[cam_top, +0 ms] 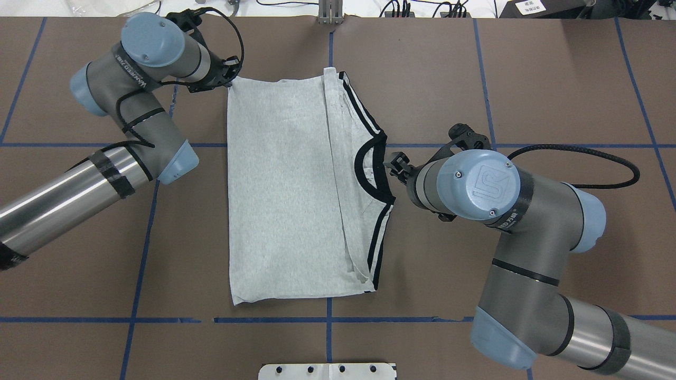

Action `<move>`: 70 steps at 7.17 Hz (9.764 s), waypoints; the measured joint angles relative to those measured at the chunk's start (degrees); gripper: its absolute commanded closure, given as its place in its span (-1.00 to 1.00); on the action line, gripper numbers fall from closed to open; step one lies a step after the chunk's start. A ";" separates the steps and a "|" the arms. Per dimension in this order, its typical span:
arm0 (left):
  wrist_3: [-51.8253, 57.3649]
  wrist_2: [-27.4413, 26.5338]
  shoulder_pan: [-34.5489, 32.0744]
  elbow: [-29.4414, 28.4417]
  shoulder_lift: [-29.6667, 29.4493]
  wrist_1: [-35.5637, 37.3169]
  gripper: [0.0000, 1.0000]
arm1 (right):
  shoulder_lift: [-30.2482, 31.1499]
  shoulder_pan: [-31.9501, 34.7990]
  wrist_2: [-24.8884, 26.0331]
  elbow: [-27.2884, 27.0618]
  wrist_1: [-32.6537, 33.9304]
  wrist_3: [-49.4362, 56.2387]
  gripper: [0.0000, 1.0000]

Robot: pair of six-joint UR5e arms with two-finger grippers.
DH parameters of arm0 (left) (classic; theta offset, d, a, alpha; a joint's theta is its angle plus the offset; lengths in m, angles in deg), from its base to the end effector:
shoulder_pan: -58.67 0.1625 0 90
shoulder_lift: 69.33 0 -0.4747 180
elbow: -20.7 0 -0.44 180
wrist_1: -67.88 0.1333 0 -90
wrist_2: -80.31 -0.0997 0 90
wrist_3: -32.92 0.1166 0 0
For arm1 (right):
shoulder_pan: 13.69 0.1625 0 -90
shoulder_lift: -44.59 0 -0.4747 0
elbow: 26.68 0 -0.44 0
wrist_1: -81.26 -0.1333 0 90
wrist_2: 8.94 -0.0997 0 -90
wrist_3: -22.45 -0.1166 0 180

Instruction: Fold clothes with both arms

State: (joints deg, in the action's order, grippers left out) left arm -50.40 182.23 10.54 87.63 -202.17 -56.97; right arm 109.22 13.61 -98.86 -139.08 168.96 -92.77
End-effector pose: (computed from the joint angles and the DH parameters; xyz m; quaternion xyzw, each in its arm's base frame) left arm 0.5111 -0.7338 0.3465 0.1281 0.4476 -0.2682 0.8434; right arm -0.5186 -0.4179 0.2640 0.0083 -0.4231 0.4011 0.8124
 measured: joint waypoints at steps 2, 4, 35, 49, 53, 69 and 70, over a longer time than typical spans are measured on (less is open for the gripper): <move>-1.04 -0.77 -0.17 -2.81 -1.95 -2.54 -0.14 | -0.03 -0.17 0.24 2.45 -3.40 0.36 -1.00; -1.29 -0.69 -0.23 1.55 0.84 -4.90 -0.14 | -0.86 -0.25 0.64 3.56 -5.46 6.12 -1.00; -1.39 2.78 2.68 14.84 13.20 -8.18 -0.21 | -24.13 -6.42 -14.77 25.69 28.27 67.69 -1.00; -1.98 2.85 2.69 16.54 13.13 -7.92 -0.23 | -27.18 -2.92 -14.67 27.38 28.72 70.30 -1.00; -2.02 2.85 2.77 16.49 13.15 -7.86 -0.23 | -27.50 -4.56 -14.72 29.46 28.60 69.73 -1.00; -2.11 2.85 2.78 18.57 14.13 -7.82 -0.23 | -31.85 7.64 -17.23 45.00 11.06 73.96 -1.00; -2.11 2.85 2.78 18.92 14.22 -7.69 -0.23 | -33.46 8.64 -17.26 49.63 7.34 73.49 -1.00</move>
State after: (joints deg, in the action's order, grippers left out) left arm -52.51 185.08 13.32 106.54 -187.95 -64.66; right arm 75.76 22.25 -116.13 -89.45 176.30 -19.27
